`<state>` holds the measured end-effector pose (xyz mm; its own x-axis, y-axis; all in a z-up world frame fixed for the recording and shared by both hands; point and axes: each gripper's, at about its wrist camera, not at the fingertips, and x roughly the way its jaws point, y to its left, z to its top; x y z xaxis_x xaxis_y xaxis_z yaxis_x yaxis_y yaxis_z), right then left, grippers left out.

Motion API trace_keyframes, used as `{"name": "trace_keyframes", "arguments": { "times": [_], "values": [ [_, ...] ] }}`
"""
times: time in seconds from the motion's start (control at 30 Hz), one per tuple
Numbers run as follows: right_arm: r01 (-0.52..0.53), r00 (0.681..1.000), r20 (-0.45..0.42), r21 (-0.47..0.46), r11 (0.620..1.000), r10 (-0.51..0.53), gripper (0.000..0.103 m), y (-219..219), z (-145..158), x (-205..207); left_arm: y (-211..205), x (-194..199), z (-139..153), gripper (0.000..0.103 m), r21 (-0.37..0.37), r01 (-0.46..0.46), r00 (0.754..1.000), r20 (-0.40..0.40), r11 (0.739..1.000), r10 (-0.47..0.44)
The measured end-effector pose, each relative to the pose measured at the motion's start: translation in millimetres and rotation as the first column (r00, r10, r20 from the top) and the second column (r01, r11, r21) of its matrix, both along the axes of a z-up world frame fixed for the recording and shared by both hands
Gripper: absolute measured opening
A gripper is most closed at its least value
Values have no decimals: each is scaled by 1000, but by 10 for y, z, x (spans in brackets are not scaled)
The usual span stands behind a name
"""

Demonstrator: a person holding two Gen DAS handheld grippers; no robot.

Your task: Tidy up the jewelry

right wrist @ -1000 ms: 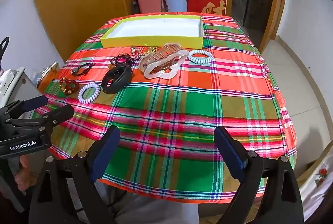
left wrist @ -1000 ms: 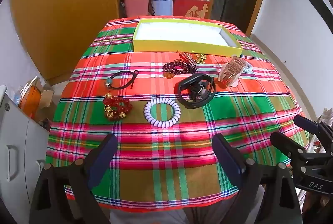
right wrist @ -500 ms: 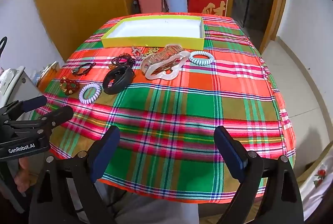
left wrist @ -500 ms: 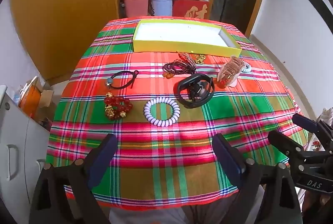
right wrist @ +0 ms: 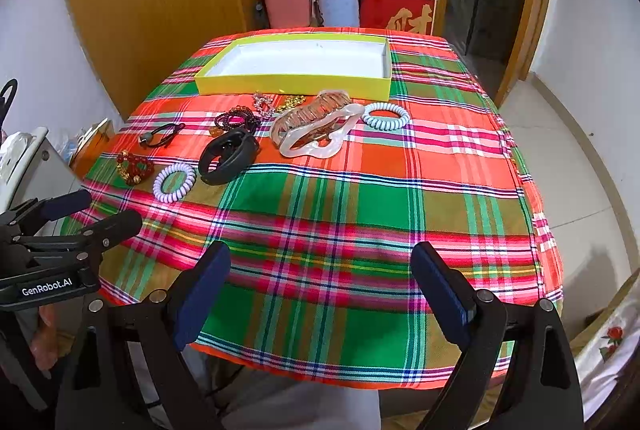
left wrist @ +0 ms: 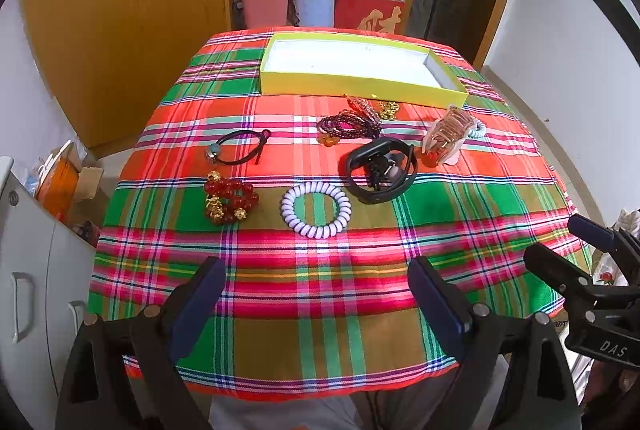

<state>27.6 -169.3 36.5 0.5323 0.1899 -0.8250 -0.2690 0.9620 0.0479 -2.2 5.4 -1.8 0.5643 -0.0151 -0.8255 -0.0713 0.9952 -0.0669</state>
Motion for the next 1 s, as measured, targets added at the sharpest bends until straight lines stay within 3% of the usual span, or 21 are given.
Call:
{"name": "trace_keyframes", "arguments": {
  "times": [1.0],
  "values": [
    [3,1000,0,-6,1000,-3,92,2,5,19,27,-13,-26,93,-10,-3,1000,-5,1000,3]
  ]
}}
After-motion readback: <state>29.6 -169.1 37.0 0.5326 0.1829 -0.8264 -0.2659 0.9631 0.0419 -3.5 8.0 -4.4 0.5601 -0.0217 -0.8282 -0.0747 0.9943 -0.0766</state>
